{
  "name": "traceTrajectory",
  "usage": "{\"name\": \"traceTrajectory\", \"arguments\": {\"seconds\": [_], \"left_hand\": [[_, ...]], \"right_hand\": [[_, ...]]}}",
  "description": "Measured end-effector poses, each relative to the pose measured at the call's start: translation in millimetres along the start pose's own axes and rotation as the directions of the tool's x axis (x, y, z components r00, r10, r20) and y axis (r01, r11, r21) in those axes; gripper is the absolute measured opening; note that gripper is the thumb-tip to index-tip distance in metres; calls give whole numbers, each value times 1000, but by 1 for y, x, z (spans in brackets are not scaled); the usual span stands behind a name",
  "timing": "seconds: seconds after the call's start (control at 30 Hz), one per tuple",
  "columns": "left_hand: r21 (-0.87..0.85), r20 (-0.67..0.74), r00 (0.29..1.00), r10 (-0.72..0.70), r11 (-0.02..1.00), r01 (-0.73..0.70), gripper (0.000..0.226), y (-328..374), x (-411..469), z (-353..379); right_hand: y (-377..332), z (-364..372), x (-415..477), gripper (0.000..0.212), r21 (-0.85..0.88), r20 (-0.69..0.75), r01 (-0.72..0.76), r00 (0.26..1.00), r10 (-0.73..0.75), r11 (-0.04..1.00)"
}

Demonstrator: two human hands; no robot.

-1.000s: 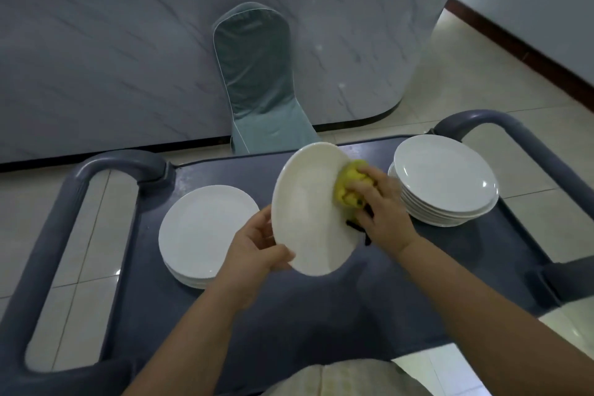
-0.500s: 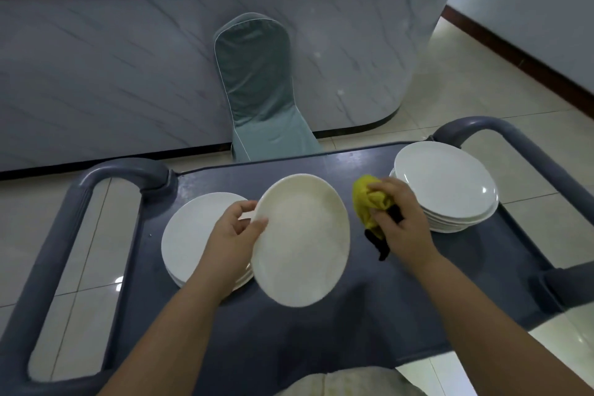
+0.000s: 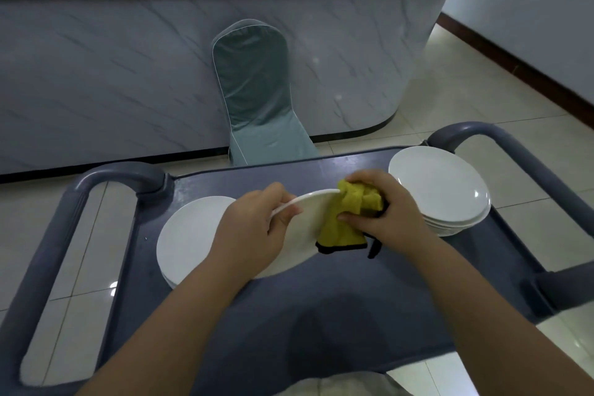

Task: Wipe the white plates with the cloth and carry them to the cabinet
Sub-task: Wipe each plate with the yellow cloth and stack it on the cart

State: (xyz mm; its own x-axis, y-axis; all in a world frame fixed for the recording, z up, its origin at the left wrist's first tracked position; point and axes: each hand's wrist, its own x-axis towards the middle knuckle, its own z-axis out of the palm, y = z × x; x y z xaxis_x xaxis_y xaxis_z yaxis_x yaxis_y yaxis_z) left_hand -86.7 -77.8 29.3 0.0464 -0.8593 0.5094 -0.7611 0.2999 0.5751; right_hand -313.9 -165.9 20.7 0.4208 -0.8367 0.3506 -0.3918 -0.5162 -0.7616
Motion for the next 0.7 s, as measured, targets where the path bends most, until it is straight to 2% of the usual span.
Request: {"name": "traceTrajectory", "arguments": {"seconds": [0.07,0.17,0.3,0.37,0.43,0.47,0.5,0.53,0.6,0.63,0.67,0.7], "left_hand": [[59,-12,997,76,995,-76,32,1,5,3],[117,-22,992,123,986,-120,32,-7,9,-3],[42,-114,990,86,996,-81,18,-13,8,-12],[96,-73,987,141,986,-134,30,-12,11,-6],[164,-5,976,218,963,-215,49,-11,14,1],[179,4,971,238,955,-235,52,-13,14,1],[176,-12,974,228,959,-222,47,-17,15,-1],[148,-54,984,171,976,-162,36,-22,14,-5],[-14,-172,983,-70,998,69,16,-31,10,-14],[-83,-193,967,-163,985,150,14,-32,9,-14],[-91,-189,968,-167,984,152,14,-33,9,-13],[-37,-163,982,-93,995,88,14,-30,11,-10]], "right_hand": [[-17,15,10,55,-88,23,111,994,-109,990],[-20,23,12,50,-111,25,149,989,-147,983],[-4,3,-5,43,68,-26,-71,997,73,995],[-15,11,3,40,-29,-60,0,998,-2,1000],[-33,26,13,39,-149,21,145,989,-144,978],[-36,30,17,39,-164,66,172,984,-163,971],[-36,28,19,40,-135,89,141,988,-129,981],[-33,21,21,40,-73,84,47,996,-41,996],[-23,5,21,41,43,65,-168,984,165,985],[-20,2,22,41,45,49,-212,977,209,976],[-22,3,24,41,-6,36,-193,980,193,981],[-29,9,28,40,-73,41,-132,990,135,989]]}}
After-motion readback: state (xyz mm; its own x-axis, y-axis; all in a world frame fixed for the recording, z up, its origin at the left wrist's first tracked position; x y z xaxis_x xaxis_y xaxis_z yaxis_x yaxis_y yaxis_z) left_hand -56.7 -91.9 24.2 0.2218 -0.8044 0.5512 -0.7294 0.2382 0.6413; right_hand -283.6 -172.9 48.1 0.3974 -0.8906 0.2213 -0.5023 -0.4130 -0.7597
